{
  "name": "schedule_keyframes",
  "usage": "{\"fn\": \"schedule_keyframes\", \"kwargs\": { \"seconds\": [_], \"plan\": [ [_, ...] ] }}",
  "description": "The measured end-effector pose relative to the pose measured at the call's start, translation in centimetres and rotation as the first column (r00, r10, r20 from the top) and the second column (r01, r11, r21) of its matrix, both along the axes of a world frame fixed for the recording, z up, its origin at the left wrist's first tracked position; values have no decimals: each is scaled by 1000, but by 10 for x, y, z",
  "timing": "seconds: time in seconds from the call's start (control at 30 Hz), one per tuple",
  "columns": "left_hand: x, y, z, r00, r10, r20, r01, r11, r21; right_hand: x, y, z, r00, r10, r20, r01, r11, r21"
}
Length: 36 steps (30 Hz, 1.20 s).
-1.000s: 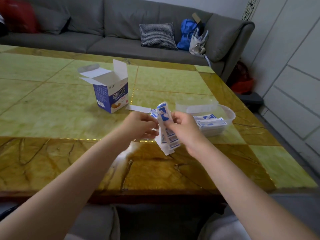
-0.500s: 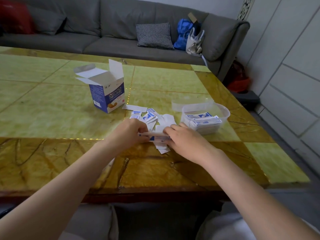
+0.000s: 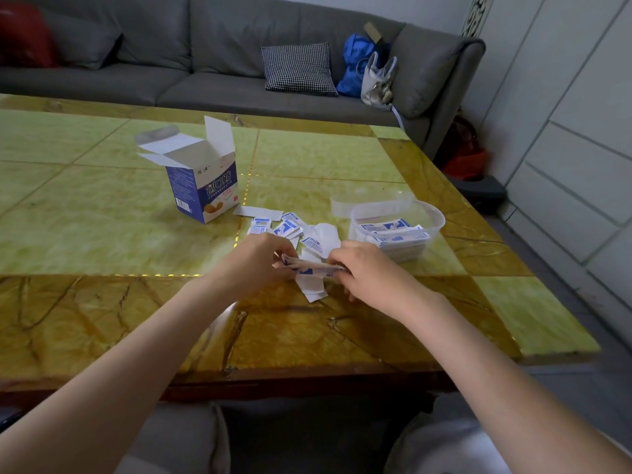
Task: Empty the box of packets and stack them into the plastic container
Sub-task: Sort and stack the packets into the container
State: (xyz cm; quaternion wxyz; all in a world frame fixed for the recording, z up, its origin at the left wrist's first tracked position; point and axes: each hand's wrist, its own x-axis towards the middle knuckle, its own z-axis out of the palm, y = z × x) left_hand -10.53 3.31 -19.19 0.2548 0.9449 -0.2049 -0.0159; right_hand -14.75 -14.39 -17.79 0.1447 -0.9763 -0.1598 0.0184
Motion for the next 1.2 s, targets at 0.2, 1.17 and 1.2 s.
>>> {"fn": "schedule_keyframes", "kwargs": {
  "seconds": [0.2,1.17,1.2],
  "plan": [
    [-1,1,3,993,88,76,-88,996,0,1,-1,-2,1000,-21,14,22,999,-37],
    [12,-52,52,990,99,-102,-141,787,-600,37,-51,49,833,-471,292,279,812,513],
    [14,-63,52,993,99,-72,-122,800,-588,40,-59,49,819,-497,289,315,808,498]
  ]
}}
